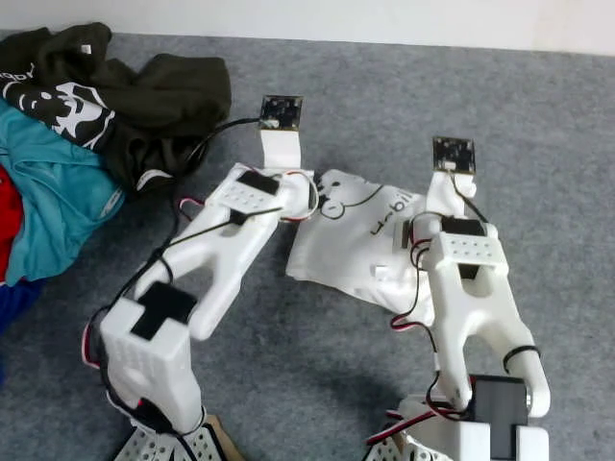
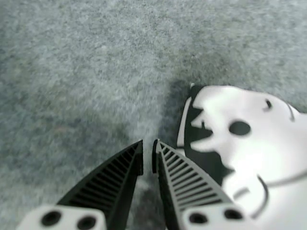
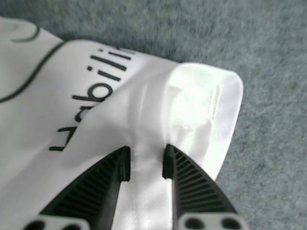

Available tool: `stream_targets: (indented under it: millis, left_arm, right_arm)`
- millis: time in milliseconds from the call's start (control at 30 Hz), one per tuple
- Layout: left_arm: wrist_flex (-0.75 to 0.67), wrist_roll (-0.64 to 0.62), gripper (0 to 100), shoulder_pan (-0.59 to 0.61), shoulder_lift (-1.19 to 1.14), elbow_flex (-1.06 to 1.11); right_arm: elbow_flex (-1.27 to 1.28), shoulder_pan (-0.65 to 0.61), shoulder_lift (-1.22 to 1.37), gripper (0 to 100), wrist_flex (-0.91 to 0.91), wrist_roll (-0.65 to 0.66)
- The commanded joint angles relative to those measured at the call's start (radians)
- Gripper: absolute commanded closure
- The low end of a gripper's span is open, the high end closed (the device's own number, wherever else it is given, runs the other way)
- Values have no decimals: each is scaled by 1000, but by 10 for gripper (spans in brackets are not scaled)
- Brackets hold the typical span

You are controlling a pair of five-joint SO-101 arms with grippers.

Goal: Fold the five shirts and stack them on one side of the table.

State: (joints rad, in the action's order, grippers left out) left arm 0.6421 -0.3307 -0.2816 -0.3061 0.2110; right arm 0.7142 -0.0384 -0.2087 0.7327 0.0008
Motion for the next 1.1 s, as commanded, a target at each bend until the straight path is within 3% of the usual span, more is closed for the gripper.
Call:
stream_targets:
  millis: [0, 100, 533, 900, 1067]
  left_arm:
    - [12, -8, 927, 38, -47, -110]
    - [61, -8, 927, 48, -81, -168]
    - [75, -8, 927, 51, -105, -194]
    - [74, -6, 927, 51, -107, -194]
    - [74, -8, 927, 51, -107, -194]
  right_arm:
    - [-45, 1, 7, 933, -2, -6]
    - [-45, 27, -2, 992, -1, -6]
    - [-54, 133, -15, 992, 101, -6]
    - [-30, 145, -283, 992, 318, 15]
    - [68, 202, -292, 992, 278, 57]
